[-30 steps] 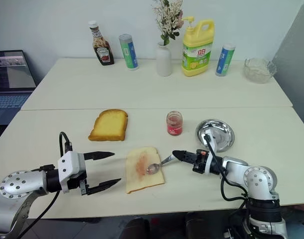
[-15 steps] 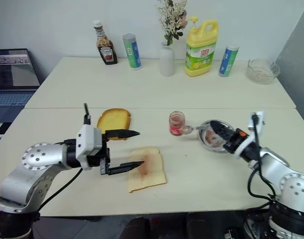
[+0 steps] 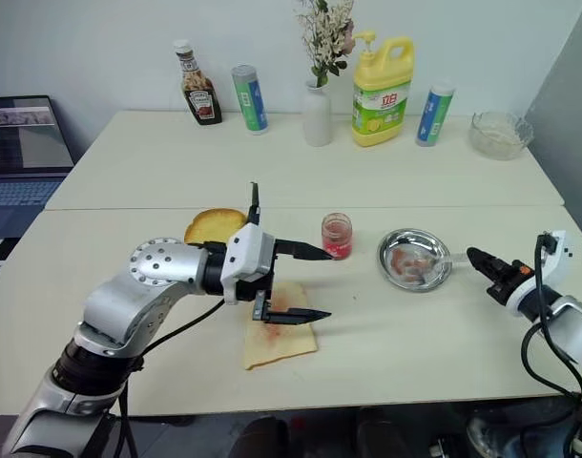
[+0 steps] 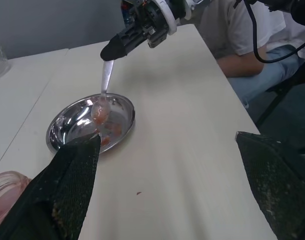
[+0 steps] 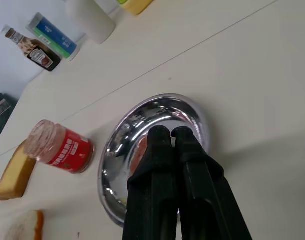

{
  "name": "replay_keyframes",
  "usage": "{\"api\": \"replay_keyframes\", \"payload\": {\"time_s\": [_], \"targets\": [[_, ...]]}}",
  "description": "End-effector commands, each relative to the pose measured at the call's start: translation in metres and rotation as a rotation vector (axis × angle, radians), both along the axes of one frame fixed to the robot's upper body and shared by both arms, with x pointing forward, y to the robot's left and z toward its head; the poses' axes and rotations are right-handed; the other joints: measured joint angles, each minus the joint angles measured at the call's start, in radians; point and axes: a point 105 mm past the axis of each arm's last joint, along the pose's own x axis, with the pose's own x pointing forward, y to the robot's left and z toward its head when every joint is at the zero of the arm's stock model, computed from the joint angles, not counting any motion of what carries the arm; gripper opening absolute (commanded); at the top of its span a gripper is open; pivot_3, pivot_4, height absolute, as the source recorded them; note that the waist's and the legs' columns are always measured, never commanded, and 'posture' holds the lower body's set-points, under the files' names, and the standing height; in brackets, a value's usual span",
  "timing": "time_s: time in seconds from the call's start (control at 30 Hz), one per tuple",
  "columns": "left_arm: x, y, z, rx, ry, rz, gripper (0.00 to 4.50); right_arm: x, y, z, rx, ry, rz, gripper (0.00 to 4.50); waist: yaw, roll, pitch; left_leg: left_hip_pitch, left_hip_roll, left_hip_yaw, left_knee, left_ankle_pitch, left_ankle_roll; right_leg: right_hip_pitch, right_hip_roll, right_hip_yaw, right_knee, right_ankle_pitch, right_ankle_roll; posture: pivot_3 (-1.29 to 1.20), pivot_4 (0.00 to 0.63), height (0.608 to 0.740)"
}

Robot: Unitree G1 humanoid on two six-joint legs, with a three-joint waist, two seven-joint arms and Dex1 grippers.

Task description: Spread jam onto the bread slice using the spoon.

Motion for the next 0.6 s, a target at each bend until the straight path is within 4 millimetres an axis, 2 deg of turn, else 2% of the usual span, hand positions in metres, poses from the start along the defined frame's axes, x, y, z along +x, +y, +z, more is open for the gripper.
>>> {"api": "replay_keyframes", "payload": {"time_s": [0.03,0.23,0.47,0.6], "targets": [[0.004,-0.009,0.004,0.006,-0.046,0.007,4.50,0.011,-0.009,0.007,-0.027,-0.048,-0.008,0.03,0.000,0.000,0.000,0.000,0.000,0.000,0.000,0.000,0.000,0.000,0.000,0.000,0.000,0.000,0.000,0.00,0.150,0.740],[0.014,-0.020,0.006,-0.003,-0.061,0.056,4.50,0.027,-0.022,-0.002,-0.055,-0.026,-0.035,0.03,0.002,0.000,0.000,0.000,0.000,0.000,0.001,0.000,0.000,0.000,0.000,0.000,0.000,0.000,0.000,0.00,0.150,0.740],[0.015,-0.020,0.007,-0.005,-0.073,0.064,4.50,0.032,-0.026,-0.009,-0.114,0.002,-0.028,0.03,0.003,0.000,0.000,0.000,0.000,0.000,0.001,0.000,0.000,0.001,0.000,0.000,0.000,0.002,-0.003,0.00,0.150,0.740],[0.015,-0.020,0.008,-0.009,-0.077,0.069,4.50,0.031,-0.029,-0.011,-0.155,0.008,-0.019,1.07,0.008,0.001,0.000,0.000,0.000,0.000,0.001,0.000,0.000,0.001,0.000,0.000,0.000,0.003,-0.003,0.00,0.150,0.740]]}}
